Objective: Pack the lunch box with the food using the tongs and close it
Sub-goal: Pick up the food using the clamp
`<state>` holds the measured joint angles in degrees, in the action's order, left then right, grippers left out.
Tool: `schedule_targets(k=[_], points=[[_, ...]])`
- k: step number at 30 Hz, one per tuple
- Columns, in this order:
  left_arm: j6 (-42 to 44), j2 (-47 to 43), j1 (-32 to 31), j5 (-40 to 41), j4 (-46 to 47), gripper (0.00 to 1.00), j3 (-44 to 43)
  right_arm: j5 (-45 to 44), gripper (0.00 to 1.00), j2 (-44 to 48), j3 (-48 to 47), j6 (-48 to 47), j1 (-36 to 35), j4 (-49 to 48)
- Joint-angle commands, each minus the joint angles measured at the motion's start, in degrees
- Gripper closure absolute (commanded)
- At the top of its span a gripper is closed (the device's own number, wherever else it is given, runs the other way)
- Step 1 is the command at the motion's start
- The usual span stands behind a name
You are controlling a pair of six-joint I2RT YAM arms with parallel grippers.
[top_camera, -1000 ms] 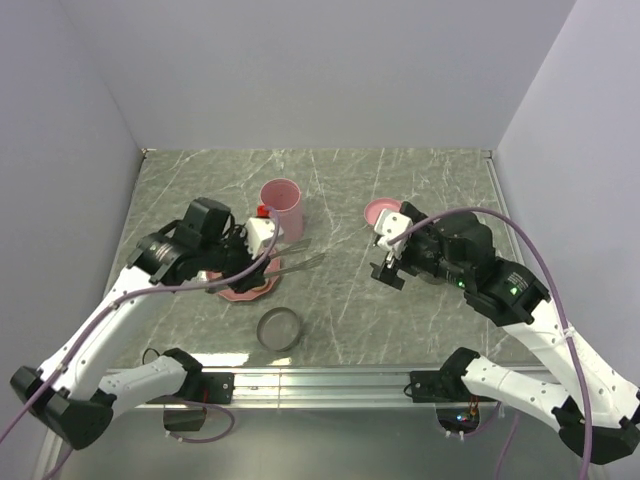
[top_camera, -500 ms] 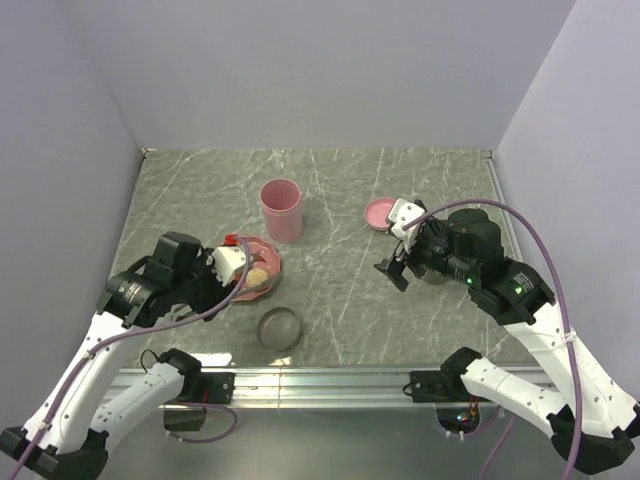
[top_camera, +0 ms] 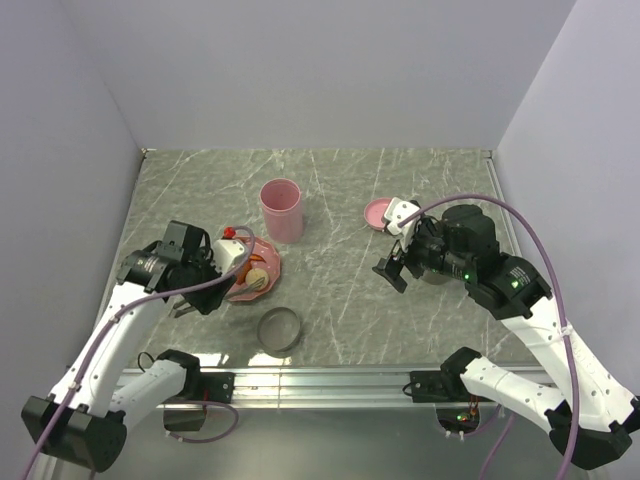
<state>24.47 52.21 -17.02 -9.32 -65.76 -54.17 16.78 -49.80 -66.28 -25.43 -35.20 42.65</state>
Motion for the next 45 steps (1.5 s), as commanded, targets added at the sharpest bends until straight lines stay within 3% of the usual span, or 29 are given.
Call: schedule_targets(k=[1, 15, 45], points=[[3.39, 1.05, 2.33, -2.28, 0.98, 0.42, -1.64, 0.10, 0.00, -0.03, -2.63, -0.67, 0.40, 0.32], [4.54, 5.62, 3.13, -5.88, 1.86, 0.43, -4.27, -0.16, 0.00, -0.38, -1.31, -1.73, 0.40, -0.03], [4.62, 9.05, 3.04, -2.98, 4.32, 0.42, 0.38, -0.08, 0.00, -0.82, -1.22, -2.08, 0.40, 0.15]])
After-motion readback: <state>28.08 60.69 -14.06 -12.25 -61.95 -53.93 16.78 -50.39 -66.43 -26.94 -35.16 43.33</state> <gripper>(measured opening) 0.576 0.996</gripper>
